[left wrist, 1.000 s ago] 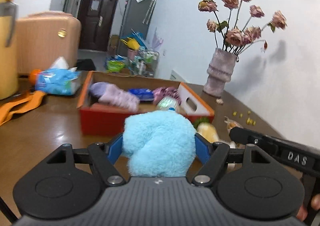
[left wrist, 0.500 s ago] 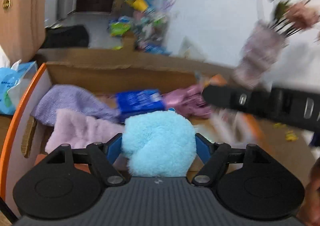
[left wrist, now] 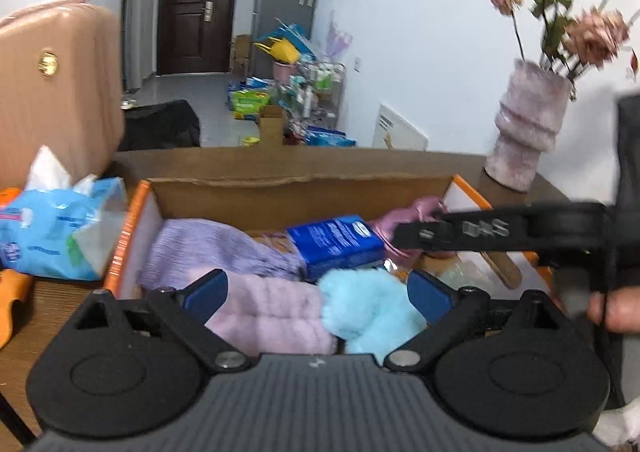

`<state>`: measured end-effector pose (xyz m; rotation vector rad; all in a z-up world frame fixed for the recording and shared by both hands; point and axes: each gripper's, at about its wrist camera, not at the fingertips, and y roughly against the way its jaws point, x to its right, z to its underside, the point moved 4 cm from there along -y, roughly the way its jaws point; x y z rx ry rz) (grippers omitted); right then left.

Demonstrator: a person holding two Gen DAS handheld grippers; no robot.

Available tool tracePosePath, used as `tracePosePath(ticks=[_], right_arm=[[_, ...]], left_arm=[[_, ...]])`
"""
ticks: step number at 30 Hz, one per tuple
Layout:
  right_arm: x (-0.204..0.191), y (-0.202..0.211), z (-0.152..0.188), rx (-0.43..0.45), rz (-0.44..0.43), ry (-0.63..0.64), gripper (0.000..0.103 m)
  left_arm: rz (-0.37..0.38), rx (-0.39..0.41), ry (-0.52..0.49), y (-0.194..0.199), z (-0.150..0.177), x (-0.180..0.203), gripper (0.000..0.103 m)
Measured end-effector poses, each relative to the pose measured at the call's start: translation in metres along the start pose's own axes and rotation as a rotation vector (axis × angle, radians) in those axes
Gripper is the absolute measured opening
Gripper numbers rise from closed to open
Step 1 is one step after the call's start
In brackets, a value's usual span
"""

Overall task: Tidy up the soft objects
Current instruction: 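Withdraw the left tool from the box toward the plush sheep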

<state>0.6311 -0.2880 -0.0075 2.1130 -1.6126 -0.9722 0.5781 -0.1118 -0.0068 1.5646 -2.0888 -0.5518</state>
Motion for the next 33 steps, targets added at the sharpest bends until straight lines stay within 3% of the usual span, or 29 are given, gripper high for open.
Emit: tracePosePath(ticks=[6,9,15,22,27,33], right_arm=[[-0.003,0.070,-0.013,0.082,0.012,0.050,0.032],[-0.009,0.119,-0.008,0.099,0.006,0.123,0.038],[-0.006,0.228,0.029,0.237,0.054,0.233,0.053],[-0.026,0.279,0.063,0.315,0.057,0.286,0.055],[-0.036,0.308,0.122,0.372,0.040,0.295,0.060],[-0.037,0.320,0.213,0.310,0.007,0.279,0.061]], left_arm=[[-0.042,0.063,0.037,0.051,-0.019,-0.013,0.098],[-0.077,0.104,0.025,0.091,-0.020,-0.022,0.098],[-0.186,0.221,-0.051,0.176,0.005,-0.030,0.102],[-0.211,0.284,-0.065,0.227,0.034,-0.006,0.103],[-0.181,0.314,-0.091,0.267,0.089,0.017,0.103],[-0.117,0.254,-0.067,0.294,0.167,0.036,0.103]])
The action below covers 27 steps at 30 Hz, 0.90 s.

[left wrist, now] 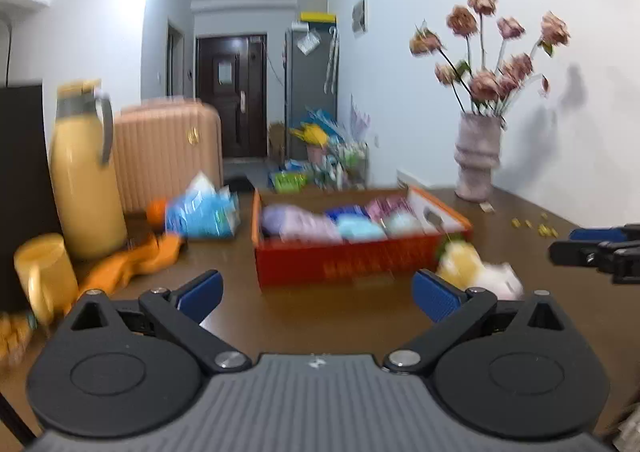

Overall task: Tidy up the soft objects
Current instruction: 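Withdraw the left tool from the box toward the plush sheep, then close both tools on the yellow-white plush sheep and lift it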

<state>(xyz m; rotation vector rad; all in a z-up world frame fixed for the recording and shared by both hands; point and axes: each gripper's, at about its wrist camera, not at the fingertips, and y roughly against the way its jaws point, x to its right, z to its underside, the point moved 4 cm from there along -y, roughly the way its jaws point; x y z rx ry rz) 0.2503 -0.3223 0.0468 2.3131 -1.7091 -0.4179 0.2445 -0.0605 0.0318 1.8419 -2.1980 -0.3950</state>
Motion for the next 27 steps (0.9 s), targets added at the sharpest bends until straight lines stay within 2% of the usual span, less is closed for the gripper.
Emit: tracePosePath(ticks=[3,6,8,14,19,22,24,27], right_arm=[[-0.007,0.013,0.030,-0.031,-0.009,-0.034,0.061],[-0.006,0.020,0.048,-0.056,-0.008,-0.065,0.061],[-0.003,0.020,0.050,-0.068,0.012,-0.063,0.061],[0.002,0.019,0.053,-0.060,0.027,-0.073,0.061],[0.014,-0.005,0.051,-0.083,0.061,-0.071,0.061],[0.030,-0.027,0.047,-0.095,0.102,-0.070,0.066],[0.043,-0.044,0.044,-0.108,0.135,-0.081,0.066],[0.063,-0.068,0.035,-0.111,0.144,-0.099,0.066]], left_arm=[[0.016,-0.038,0.031,0.012,0.021,0.002,0.103],[0.018,-0.057,0.045,0.013,0.026,0.002,0.103],[0.000,-0.057,0.052,0.012,0.025,0.002,0.103],[0.019,-0.070,0.055,0.004,0.028,0.006,0.103],[0.016,-0.090,0.068,-0.014,0.031,0.004,0.103],[0.012,-0.117,0.062,-0.038,0.030,0.010,0.103],[0.011,-0.131,0.053,-0.055,0.030,0.017,0.103],[0.044,-0.147,0.061,-0.077,0.028,0.024,0.103]])
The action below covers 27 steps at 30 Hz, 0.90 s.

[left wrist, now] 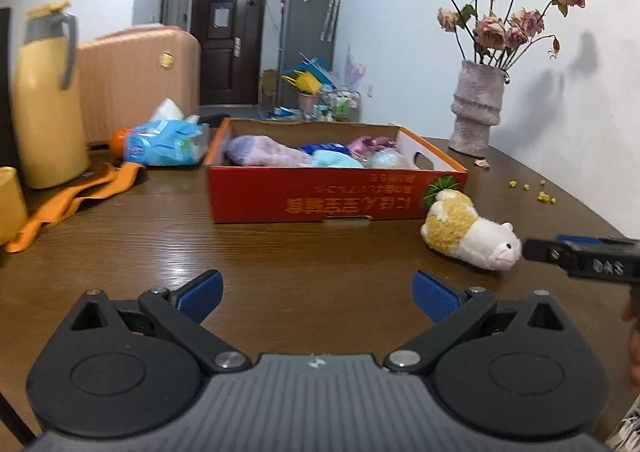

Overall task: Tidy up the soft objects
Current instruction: 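Close both tools on the yellow-white plush sheep and lift it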

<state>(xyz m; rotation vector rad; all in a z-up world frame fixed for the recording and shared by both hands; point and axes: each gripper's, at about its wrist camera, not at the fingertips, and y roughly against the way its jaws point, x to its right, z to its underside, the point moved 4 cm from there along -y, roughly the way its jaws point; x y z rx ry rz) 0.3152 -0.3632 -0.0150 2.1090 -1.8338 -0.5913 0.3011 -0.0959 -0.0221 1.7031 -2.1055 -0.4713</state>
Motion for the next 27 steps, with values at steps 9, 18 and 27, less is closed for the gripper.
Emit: tracePosePath(ticks=[9,18,27], right_arm=[[0.022,-0.069,-0.014,-0.092,-0.053,-0.134,0.065],[-0.090,-0.030,0.003,-0.074,-0.431,-0.006,0.061],[-0.038,-0.056,-0.003,-0.071,-0.164,-0.083,0.063]], left_arm=[[-0.003,-0.035,0.006,-0.037,0.001,-0.003,0.103],[-0.120,-0.041,0.126,-0.042,-0.004,-0.054,0.103],[-0.034,-0.016,0.049,-0.053,-0.011,-0.029,0.103]])
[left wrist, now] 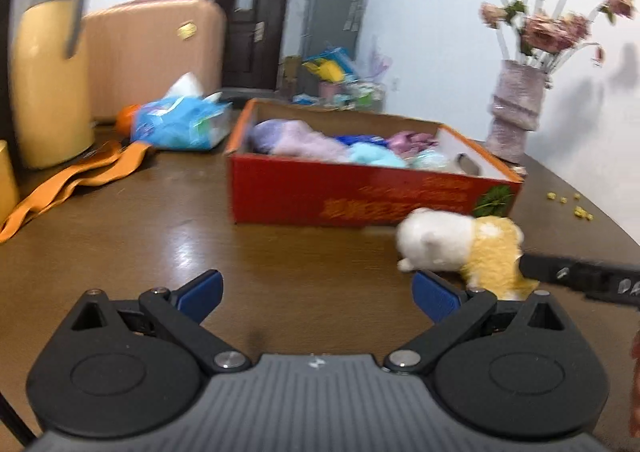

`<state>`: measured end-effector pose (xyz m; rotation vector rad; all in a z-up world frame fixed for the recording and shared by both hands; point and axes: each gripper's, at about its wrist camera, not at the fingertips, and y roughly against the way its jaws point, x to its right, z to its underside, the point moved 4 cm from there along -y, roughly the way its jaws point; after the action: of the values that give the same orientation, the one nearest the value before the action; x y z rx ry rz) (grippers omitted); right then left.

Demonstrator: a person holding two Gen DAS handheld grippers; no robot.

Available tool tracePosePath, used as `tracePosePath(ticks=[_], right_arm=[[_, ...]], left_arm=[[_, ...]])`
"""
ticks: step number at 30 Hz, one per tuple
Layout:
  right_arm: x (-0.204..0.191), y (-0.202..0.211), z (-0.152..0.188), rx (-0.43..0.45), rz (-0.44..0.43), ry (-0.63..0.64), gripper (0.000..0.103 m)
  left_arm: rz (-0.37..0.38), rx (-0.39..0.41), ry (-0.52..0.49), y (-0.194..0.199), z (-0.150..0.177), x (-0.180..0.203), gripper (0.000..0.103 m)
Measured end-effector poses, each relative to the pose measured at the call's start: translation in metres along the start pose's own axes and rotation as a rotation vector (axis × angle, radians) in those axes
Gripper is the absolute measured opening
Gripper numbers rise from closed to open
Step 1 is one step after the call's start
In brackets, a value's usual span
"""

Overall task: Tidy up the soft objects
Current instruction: 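Close both tools on the yellow-white plush sheep and lift it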

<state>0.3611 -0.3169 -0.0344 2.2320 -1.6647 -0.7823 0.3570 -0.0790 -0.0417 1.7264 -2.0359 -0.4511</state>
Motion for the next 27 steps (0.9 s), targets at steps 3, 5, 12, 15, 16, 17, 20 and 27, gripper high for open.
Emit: tracePosePath(ticks=[3,5,12,15,16,17,20,27], right_arm=[[-0.004,-0.009,0.004,-0.004,0.005,0.002,0.064],[-0.007,-0.015,0.006,0.000,0.027,0.021,0.065],[-0.042,-0.002,0.012,-0.046,-0.267,0.067,0.057],[-0.034,0.009,0.005,0.032,-0.166,0.083,0.058],[-0.028,0.009,0.000,0.058,-0.119,0.076,0.060],[-0.020,0.007,-0.005,0.072,-0.084,0.062,0.061],[-0.004,-0.011,-0.015,0.039,-0.064,0.010,0.060],[0.004,-0.061,-0.006,-0.060,-0.205,-0.194,0.053]], left_arm=[[0.021,0.003,-0.023,-0.014,-0.011,0.010,0.103],[0.033,-0.003,-0.005,-0.020,-0.017,0.013,0.103],[-0.003,0.018,0.044,-0.010,-0.015,-0.010,0.103],[-0.028,0.001,0.107,-0.009,-0.013,-0.028,0.103],[-0.022,-0.005,0.114,-0.008,-0.012,-0.029,0.103],[-0.016,-0.012,0.117,-0.009,-0.012,-0.028,0.103],[0.028,-0.024,0.126,-0.008,-0.010,-0.016,0.102],[0.219,-0.126,0.319,-0.017,0.006,-0.008,0.076]])
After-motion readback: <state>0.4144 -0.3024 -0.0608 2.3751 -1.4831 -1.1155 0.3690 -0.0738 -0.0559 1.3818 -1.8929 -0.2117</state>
